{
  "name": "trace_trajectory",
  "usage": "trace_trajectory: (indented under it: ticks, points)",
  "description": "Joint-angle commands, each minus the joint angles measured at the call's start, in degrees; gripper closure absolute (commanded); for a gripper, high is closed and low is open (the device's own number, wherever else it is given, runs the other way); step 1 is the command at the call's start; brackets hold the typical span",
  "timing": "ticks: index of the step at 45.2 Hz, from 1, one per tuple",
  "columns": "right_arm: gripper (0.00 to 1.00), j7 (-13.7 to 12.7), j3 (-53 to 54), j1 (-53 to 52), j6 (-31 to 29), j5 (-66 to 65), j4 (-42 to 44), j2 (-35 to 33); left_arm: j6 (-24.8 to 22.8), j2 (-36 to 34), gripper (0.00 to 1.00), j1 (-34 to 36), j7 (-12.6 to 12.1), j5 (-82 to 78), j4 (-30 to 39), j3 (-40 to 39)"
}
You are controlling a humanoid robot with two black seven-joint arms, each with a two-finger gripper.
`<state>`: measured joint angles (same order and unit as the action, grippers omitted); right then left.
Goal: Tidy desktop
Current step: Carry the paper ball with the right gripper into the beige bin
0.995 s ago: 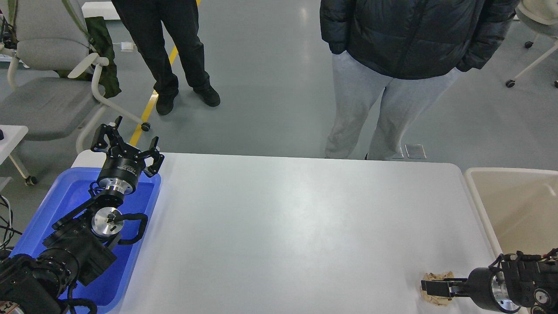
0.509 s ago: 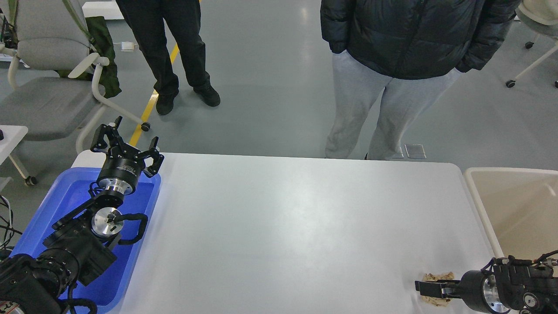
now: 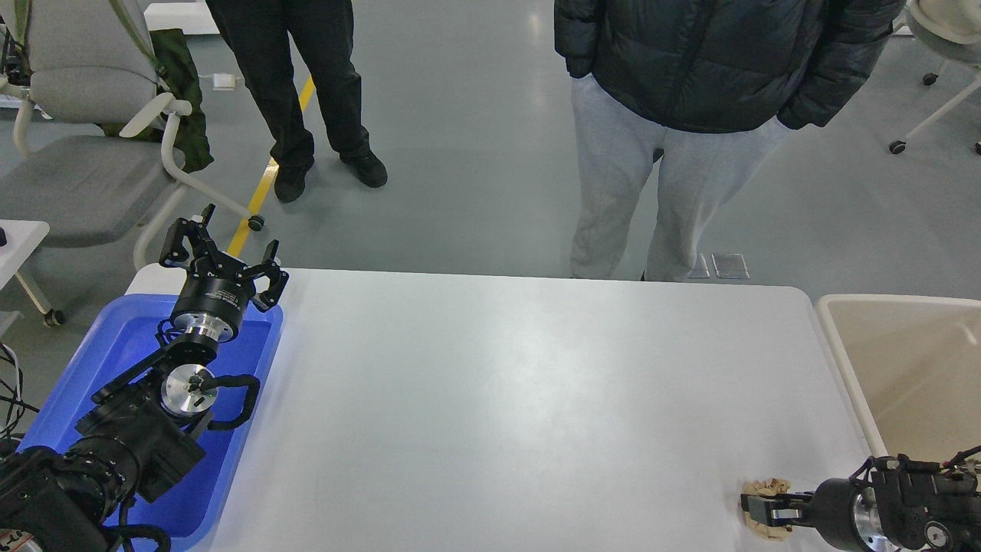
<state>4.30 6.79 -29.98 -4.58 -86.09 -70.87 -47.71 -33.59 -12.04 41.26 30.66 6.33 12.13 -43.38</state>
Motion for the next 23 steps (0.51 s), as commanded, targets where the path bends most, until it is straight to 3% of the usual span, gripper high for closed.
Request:
trace_trajectory:
  ticks: [1,19,23]
  points:
    - [1.00,1.06,-0.11,0.10,0.80,-0.22,-1.20,-2.29,-0.07,0.00,0.00,0.05,0.01,0.00,0.00,0.05]
    - [1.00,3.61,1.04,-3.50,-0.26,5.75,-18.42,-19.25,0.01,0.00,0.00,0.05,0.01,0.00,0.00,-0.04]
    - [1.00,4.83,1.04,-7.89,-3.32,8.30,-20.97,-23.64,0.01,0.00,0.00,0.05,0.01,0.00,0.00,-0.04]
